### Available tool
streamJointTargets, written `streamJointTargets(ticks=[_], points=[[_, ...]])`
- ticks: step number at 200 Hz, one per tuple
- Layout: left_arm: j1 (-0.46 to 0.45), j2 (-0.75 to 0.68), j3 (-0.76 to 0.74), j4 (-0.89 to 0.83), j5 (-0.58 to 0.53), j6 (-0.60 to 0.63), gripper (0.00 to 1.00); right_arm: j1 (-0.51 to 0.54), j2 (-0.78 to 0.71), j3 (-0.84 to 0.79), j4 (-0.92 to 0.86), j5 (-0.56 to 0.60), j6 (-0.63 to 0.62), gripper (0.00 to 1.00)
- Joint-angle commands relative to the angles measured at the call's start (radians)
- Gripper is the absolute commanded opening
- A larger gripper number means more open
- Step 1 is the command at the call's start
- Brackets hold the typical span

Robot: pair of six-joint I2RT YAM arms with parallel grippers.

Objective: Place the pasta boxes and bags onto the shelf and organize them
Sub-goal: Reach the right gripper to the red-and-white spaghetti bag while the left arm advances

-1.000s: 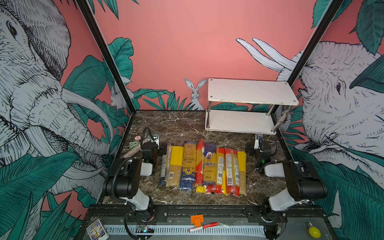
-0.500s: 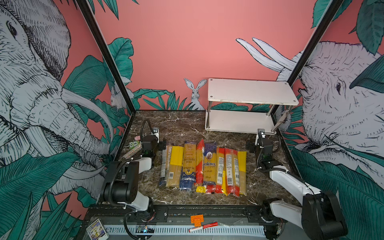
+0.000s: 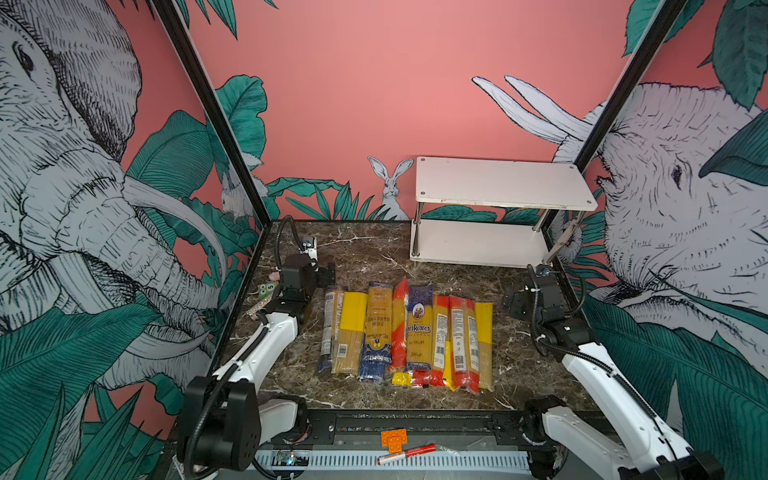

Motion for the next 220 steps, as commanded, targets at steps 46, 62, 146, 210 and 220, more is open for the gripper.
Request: streamJointTargets(ticks=[46, 62, 146, 210, 220], points=[[-0.373, -0.309, 0.026, -0.383, -0.212, -0.132, 0.99, 0.144, -0.068, 0.1, -0.446, -0.157, 0.204, 0.94], [-0.451, -0.348, 0.042, -0.469, -0.259, -0.194, 0.99, 0.164, -0.112, 0.067, -0.47, -0.249, 0.245, 0.91], [-0.881, -0.227, 0.18, -0.645, -0.374, -0.303, 1.0, 0.313, -0.131, -0.03, -0.498, -0.364, 0.331, 0.91], [-0.946, -0.06, 0.277, -0.582, -0.34, -0.264, 1.0, 0.478, -0.015, -0.083, -0.347, -0.321, 0.408, 0.94], [-0.947, -0.054, 0.281, -0.576, -0.347, -0.247, 0.99, 0.504, 0.018, -0.083, -0.317, -0.311, 0.418, 0.95]])
